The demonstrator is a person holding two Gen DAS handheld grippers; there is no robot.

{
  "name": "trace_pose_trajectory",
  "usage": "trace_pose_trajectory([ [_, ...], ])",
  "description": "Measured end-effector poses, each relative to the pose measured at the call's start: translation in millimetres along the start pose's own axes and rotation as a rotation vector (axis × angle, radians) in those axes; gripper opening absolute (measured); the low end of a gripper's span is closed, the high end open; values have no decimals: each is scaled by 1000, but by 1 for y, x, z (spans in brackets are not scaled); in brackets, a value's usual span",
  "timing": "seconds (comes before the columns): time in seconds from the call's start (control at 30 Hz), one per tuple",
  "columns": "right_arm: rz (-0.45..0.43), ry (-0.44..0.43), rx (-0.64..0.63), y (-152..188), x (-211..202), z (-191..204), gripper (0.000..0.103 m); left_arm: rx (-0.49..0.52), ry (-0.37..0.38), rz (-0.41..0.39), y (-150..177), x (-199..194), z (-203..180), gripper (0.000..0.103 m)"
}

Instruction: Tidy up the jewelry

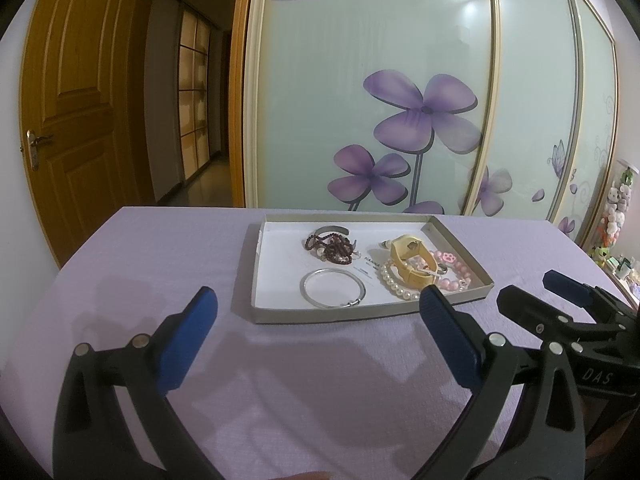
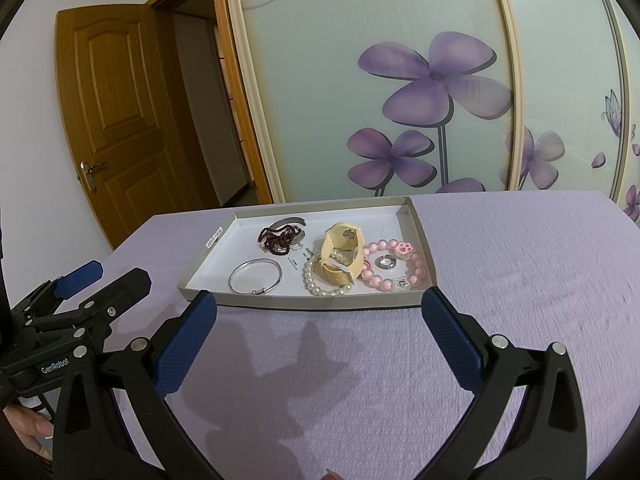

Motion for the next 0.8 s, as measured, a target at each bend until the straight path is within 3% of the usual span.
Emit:
trace_pose_trajectory([
  [0.8,1,0,1,1,1,1,102,-4,7,4,5,2,-3,101],
])
Point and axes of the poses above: each gripper's, at about its wrist camera, not at the fingertips, and x roughly the way its jaws point, z to its left, y to its underside, the point moved 3 cm from there along x, roughly the way its jaws point, and after that the axes turned 13 degrees about y, right-handed, at the moved point
